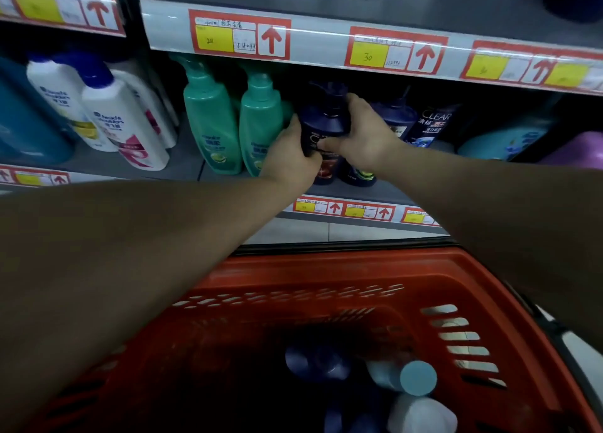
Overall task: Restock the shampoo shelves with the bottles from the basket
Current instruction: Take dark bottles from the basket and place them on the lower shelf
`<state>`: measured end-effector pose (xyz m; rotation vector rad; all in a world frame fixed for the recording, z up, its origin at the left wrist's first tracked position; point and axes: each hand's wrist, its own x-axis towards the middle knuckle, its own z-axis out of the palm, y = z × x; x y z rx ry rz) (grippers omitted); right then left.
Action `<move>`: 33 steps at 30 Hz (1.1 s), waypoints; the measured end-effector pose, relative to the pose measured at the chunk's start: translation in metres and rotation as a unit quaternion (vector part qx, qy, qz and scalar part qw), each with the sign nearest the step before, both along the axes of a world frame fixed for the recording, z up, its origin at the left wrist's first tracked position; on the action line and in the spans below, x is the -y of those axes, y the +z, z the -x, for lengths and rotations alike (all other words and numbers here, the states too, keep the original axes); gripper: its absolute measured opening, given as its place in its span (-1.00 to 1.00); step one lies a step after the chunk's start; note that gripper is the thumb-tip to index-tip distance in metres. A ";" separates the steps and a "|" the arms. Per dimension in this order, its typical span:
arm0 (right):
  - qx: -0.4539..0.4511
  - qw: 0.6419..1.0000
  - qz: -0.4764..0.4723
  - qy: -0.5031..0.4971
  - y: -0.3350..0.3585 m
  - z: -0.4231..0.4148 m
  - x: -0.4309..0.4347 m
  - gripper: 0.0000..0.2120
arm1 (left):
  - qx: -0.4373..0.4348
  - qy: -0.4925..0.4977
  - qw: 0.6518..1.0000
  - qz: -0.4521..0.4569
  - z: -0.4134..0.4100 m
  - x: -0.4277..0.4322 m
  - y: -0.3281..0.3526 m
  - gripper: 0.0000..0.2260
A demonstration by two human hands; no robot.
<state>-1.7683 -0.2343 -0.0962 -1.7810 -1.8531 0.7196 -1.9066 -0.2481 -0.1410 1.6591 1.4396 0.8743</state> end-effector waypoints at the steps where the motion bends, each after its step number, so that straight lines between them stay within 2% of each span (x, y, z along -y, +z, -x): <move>1: 0.021 1.000 0.000 0.006 0.000 0.001 0.000 -0.31 | -0.002 0.001 1.000 0.003 0.001 0.000 0.001 -0.48; 5: 0.100 0.995 -0.016 0.018 0.005 -0.001 0.003 -0.33 | -0.001 -0.004 1.000 0.006 0.004 0.004 0.007 -0.49; 8: 0.167 0.985 -0.042 0.002 0.008 -0.005 0.009 -0.25 | 0.000 -0.003 1.000 0.014 0.004 0.007 0.012 -0.49; 12: 0.170 0.984 -0.045 -0.029 0.008 -0.001 0.009 -0.21 | 0.013 0.013 1.000 0.024 -0.001 0.010 0.013 -0.44; 14: 0.161 0.985 -0.046 -0.030 0.006 0.001 0.006 -0.29 | 0.012 0.020 0.999 0.028 -0.002 0.008 0.011 -0.43; 17: 0.179 0.981 -0.072 -0.024 0.004 0.000 0.002 -0.53 | 0.010 0.019 0.999 0.036 -0.002 0.005 0.008 -0.41; 19: 0.190 0.977 -0.092 -0.016 -0.001 -0.004 0.003 -0.60 | 0.005 0.013 0.999 0.040 -0.004 0.006 0.011 -0.40; 25: 0.196 0.974 -0.117 -0.004 -0.015 -0.025 0.010 -0.36 | 0.020 0.001 0.999 0.041 -0.010 0.007 0.012 -0.41; 28: 0.221 0.969 -0.110 0.016 -0.015 -0.028 0.013 -0.30 | 0.018 -0.005 0.998 0.055 -0.008 0.008 0.012 -0.40; 33: 0.254 0.963 -0.084 0.041 -0.006 -0.034 0.019 -0.24 | 0.002 -0.018 0.996 0.087 -0.002 0.012 0.028 -0.52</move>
